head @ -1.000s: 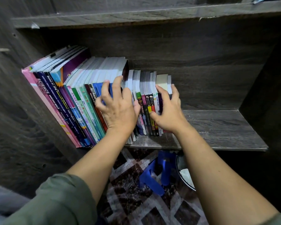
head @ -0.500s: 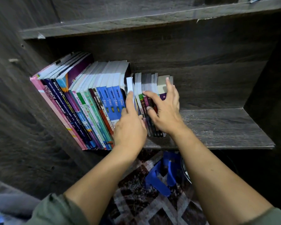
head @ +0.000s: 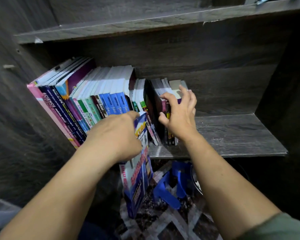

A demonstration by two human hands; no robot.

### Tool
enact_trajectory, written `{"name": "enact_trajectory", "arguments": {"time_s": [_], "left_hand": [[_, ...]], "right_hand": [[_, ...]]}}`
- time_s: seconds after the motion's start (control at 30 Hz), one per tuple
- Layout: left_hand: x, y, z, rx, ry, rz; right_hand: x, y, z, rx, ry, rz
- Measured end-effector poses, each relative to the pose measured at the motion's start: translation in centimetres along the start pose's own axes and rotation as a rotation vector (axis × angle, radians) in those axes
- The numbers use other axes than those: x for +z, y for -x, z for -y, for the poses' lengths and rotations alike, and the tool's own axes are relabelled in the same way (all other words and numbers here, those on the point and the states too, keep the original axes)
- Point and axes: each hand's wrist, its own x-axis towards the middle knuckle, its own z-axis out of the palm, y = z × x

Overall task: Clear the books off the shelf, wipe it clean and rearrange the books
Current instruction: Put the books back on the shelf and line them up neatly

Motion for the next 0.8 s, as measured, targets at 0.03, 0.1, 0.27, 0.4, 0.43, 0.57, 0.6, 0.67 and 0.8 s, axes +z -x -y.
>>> {"name": "enact_trajectory", "arguments": {"time_s": [0.03,0.1,0.27,0.4,0.43,0.57,0.6,0.67,0.8], "left_hand": [[0.0,0.0,0.0,0.009,0.022,0.019],[-0.1,-0.2,-0.2,0.019,0.059,0.036],[-0.7,-1.0,-1.0,0.051,0.176,-0.082],[0.1,-3.0,-1.5,0.034,0.268,-0.180],[0.7,-3.5,-1.8,0.022,0.267,-0.210],[3.7,-5.1,-3.4,0.009,0.149,-0.277],[4.1,-5.4,-3.6,0.005,0.132,-0.282],[4.3,-5.8,-3.9,-0.012,0.114,-0.340],[4.0,-6.6,-4.1,-0.040,0.151,-0.533]], "right_hand": [[-0.1,0.0,-0.2,0.017,0.010,-0.017],[-0.1,0.0,-0.5,0.042,0.044,-0.041],[-0.5,0.0,-1.4,0.076,0.063,-0.067],[-1.0,0.0,-1.8,0.083,0.056,-0.074],[-1.1,0.0,-1.8,0.082,0.053,-0.071],[-1.3,0.0,-1.8,0.074,0.057,-0.048],[-1.4,-0.1,-1.8,0.072,0.059,-0.043],[-1.5,-0.1,-1.8,0.072,0.058,-0.035],[-1.7,-0.1,-1.8,0.068,0.052,-0.035]]}}
